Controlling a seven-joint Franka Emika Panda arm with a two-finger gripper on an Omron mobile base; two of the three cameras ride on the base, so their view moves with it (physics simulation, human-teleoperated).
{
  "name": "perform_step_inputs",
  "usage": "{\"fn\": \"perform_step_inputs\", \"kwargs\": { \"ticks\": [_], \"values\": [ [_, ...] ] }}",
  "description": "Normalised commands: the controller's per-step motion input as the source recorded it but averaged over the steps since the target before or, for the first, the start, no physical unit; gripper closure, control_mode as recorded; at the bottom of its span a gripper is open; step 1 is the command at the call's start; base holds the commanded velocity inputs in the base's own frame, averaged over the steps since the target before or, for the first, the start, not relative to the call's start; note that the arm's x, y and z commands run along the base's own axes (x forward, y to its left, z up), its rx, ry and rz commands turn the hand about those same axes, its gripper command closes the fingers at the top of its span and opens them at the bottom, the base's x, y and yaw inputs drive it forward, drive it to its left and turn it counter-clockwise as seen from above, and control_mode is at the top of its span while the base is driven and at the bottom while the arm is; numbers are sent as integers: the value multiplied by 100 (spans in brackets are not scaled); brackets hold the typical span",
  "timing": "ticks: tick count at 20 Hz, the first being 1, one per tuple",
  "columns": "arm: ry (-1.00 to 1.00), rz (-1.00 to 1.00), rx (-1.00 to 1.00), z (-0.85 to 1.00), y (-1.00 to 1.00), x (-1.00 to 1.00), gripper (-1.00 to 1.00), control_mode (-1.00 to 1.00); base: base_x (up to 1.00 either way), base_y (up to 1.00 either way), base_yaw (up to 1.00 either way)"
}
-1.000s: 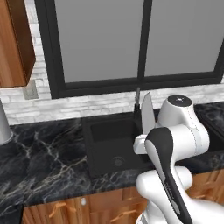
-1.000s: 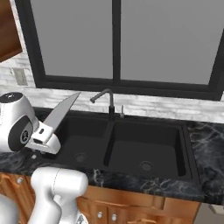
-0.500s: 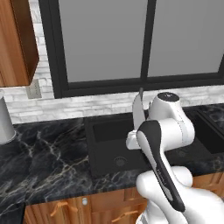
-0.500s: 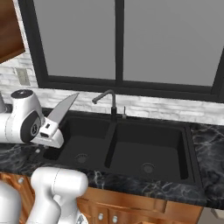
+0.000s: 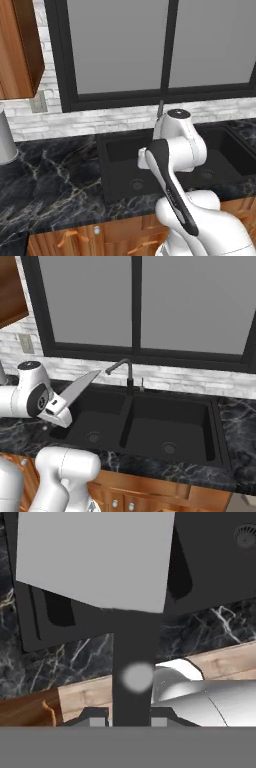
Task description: Move the cutting board and knife to the sink. Then move spray from the cabinet to the counter.
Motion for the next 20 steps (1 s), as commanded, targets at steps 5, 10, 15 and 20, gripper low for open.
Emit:
{"fn": "perform_step_inputs", "kwargs": {
  "ticks": [5,10,15,20],
  "values": [
    [10,-17,7,-26,0,16,100,-100,0,0,0],
    [13,0,9,-39,6,25,100,-100,0,0,0],
    [7,3,3,-38,23,43,100,-100,0,0,0],
    [10,0,0,-31,21,44,100,-100,0,0,0]
  ]
}}
